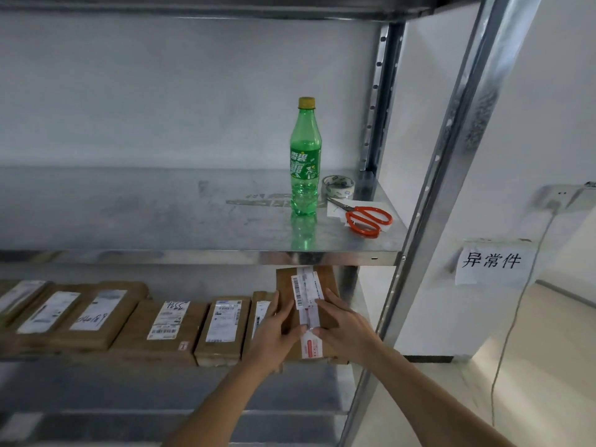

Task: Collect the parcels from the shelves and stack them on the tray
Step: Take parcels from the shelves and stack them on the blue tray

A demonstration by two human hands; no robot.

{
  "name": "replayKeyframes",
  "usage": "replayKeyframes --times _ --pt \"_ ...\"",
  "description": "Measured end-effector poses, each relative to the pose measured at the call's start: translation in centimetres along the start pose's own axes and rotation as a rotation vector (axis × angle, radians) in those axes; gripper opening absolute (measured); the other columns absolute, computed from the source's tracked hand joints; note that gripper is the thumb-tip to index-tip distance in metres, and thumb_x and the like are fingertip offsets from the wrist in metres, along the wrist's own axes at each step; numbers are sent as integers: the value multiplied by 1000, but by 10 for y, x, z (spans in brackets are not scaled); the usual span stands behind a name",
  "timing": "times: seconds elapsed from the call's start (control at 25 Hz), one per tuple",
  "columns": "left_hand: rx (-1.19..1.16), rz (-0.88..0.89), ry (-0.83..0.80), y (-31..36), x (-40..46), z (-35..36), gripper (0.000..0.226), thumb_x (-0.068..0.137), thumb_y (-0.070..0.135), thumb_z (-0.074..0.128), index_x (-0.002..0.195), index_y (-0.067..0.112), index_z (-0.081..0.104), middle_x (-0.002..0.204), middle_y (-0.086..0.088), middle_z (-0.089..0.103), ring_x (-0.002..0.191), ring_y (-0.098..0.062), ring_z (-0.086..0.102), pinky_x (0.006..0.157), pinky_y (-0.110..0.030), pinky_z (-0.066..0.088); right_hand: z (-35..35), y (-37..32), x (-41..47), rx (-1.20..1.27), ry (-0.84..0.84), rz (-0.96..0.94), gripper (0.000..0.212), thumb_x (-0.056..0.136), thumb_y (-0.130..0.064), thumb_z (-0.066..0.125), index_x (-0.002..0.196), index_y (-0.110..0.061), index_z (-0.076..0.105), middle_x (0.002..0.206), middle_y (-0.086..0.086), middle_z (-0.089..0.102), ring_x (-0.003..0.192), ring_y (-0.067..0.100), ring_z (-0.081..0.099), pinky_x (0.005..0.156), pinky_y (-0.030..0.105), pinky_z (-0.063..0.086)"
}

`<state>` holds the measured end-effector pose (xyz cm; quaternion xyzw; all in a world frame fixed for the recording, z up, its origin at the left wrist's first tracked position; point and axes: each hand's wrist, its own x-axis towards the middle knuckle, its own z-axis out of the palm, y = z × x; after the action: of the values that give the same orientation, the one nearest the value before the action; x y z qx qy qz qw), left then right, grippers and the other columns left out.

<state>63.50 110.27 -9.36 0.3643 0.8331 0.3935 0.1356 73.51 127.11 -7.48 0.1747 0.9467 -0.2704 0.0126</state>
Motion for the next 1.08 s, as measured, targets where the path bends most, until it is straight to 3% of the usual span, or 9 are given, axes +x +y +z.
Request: replayKeyframes --times 0.08,0.2,0.36,0.52,0.68,0.8,0.96,1.08 --pt "12 -5 71 -14 -22 -23 68 92 54 56 151 48 21 162 15 -2 142 -10 26 113 -39 38 11 -28 3 -5 -34 -49 70 94 -51 58 155 -42 24 166 -18 4 145 18 34 114 38 38" --pt "76 -27 174 -35 -61 -63 63 93 46 58 146 47 23 154 19 6 137 -1 25 108 -10 30 34 -76 9 -34 -93 -151 72 94 -53 57 155 -42 22 166 -18 1 148 18 28 117 43 36" --pt "78 -187 261 -79 -129 -137 67 92 46 60 148 44 24 160 7 24 129 -8 49 102 -18 43 75 -172 10 -52 -154 -289 75 92 -57 56 156 -42 20 165 -21 -2 150 17 21 120 49 29" --pt "75 -271 395 -111 -206 -213 70 93 39 62 153 33 27 149 31 18 134 -5 41 97 -5 31 113 -274 5 -15 -201 -473 75 89 -61 58 155 -41 27 165 -20 4 149 13 24 118 45 33" --pt "87 -328 523 -140 -299 -299 67 92 40 64 151 34 32 159 19 8 139 2 24 99 2 21 153 -395 -21 29 -256 -611 76 90 -56 63 155 -37 29 165 -18 7 151 10 18 121 42 27" --pt "122 -375 634 -148 -364 -353 65 94 41 61 150 38 28 158 20 2 135 9 13 102 -7 19 177 -477 -45 19 -262 -722 75 91 -55 62 156 -37 28 165 -18 10 151 9 16 122 45 25" --pt "118 -457 763 -154 -445 -415 66 92 47 60 151 40 29 163 13 0 147 -10 19 112 -26 26 203 -575 -75 15 -298 -856 77 88 -63 59 154 -42 26 163 -22 14 149 11 25 118 50 32" --pt "128 -514 833 -155 -500 -454 68 92 46 62 151 38 29 163 11 -2 147 -14 23 107 -25 31 218 -640 -105 24 -299 -945 74 89 -61 60 153 -43 28 163 -22 16 146 10 29 116 51 34"
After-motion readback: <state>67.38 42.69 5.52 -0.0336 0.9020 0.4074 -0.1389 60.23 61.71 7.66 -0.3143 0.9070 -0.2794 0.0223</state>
